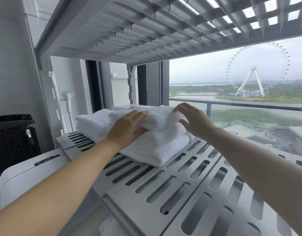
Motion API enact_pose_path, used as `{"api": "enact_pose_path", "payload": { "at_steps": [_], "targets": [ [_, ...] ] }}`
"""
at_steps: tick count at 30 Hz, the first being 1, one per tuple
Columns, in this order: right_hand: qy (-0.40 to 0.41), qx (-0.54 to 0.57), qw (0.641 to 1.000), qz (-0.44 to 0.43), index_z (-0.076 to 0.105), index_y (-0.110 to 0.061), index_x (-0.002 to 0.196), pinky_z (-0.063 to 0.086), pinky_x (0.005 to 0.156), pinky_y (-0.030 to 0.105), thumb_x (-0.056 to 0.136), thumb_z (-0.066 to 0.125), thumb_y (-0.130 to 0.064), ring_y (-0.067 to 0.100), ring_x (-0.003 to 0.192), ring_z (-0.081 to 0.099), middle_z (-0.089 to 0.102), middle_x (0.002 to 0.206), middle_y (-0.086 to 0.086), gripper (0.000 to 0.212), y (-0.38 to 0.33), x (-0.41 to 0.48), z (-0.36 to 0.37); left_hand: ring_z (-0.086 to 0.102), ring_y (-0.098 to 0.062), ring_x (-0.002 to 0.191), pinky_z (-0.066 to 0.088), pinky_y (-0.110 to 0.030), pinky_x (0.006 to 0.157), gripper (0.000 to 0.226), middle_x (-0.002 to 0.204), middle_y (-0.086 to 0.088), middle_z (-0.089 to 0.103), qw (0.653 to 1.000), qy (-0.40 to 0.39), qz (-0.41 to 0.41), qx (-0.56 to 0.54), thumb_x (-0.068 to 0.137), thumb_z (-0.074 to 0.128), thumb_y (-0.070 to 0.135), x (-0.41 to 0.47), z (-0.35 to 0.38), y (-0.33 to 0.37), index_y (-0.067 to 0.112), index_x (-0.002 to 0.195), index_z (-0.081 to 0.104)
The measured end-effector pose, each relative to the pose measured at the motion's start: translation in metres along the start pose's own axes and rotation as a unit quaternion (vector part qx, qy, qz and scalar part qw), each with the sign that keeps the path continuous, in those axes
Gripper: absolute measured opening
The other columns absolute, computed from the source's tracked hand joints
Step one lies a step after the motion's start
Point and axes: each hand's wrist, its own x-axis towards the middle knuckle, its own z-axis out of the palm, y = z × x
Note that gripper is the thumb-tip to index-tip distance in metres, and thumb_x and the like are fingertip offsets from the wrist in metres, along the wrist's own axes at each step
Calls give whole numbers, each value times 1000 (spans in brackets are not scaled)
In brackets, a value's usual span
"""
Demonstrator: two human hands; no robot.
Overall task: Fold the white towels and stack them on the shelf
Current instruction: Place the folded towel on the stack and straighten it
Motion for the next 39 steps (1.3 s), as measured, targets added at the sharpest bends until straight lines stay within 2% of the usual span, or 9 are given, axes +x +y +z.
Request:
{"api": "enact_pose_path", "payload": {
  "at_steps": [7, 10, 13, 16, 19, 23, 29, 32, 39],
  "targets": [
    [-18, 9, 1000, -3, 46, -24, 129, 45, 91, 40, 82, 65, -35, 21, 117, 50, 52, 132, 1, 52, -11, -6, -3, 50, -18, 121, 40, -36, 102, 43, 131, -1, 55, 1000, -13, 16, -15, 90, 58, 22, -7, -5, 3, 15, 131, 47],
    [-51, 23, 998, -18, 36, -29, 137, 38, 98, 37, 83, 61, -27, 16, 128, 39, 44, 140, -5, 60, -26, -6, 0, 48, -19, 122, 39, -37, 103, 44, 132, -2, 53, 999, -12, 3, -35, 90, 58, 21, -9, -4, 5, 16, 132, 46],
    [-37, 84, 996, 18, 44, -26, 134, 36, 102, 35, 77, 47, -12, 15, 130, 36, 46, 139, -6, 58, -39, -8, -1, 41, -18, 127, 33, -36, 108, 50, 137, -1, 46, 997, -17, -23, -75, 89, 54, 16, -18, 1, 7, 20, 137, 38],
    [-9, 105, 993, 47, 56, -23, 123, 39, 95, 33, 79, 41, -17, 17, 119, 48, 55, 131, -4, 47, -55, 3, -13, 37, -15, 129, 27, -34, 109, 59, 141, 2, 41, 997, -25, -20, -74, 85, 48, 18, -24, -1, 2, 27, 140, 29],
    [-3, 104, 993, 59, 59, -21, 119, 38, 80, 27, 87, 41, -32, 12, 90, 54, 59, 126, -3, 38, -79, 24, -21, 38, -18, 128, 30, -35, 107, 73, 144, 2, 39, 997, -47, -40, -38, 80, 57, 23, -23, -6, -12, 30, 142, 21],
    [-120, 18, 990, 78, 53, -15, 121, 42, 87, 33, 90, 41, -37, 23, 110, 53, 55, 128, 4, 40, -116, 43, -12, 33, -22, 129, 29, -42, 108, 93, 145, 1, 33, 993, -105, -42, 33, 67, 70, 33, -23, -10, -39, 28, 142, 14],
    [-158, -134, 973, 105, 56, -13, 103, 33, 63, 30, 90, 35, -38, 25, 95, 58, 60, 104, 5, 35, -141, 68, 10, 27, -19, 136, 20, -64, 106, 63, 147, 5, 32, 996, -83, 30, 11, 84, 46, 44, -23, -10, -74, 23, 140, 27],
    [-194, -167, 955, 152, 56, -14, 107, 35, 68, 31, 92, 30, -41, 26, 101, 56, 59, 110, 8, 41, -140, 82, 18, 29, -17, 136, 15, -60, 111, 52, 144, 4, 38, 998, -47, 49, -7, 90, 33, 48, -13, -6, -80, 22, 135, 35],
    [-217, -221, 929, 201, 59, -20, 99, 36, 75, 36, 91, 21, -43, 27, 105, 54, 61, 117, 5, 45, -131, 80, 35, 50, -19, 115, 34, -43, 101, 45, 127, 1, 56, 993, -55, 78, -65, 93, 29, 46, 9, 11, -96, 22, 126, 49]
  ]
}}
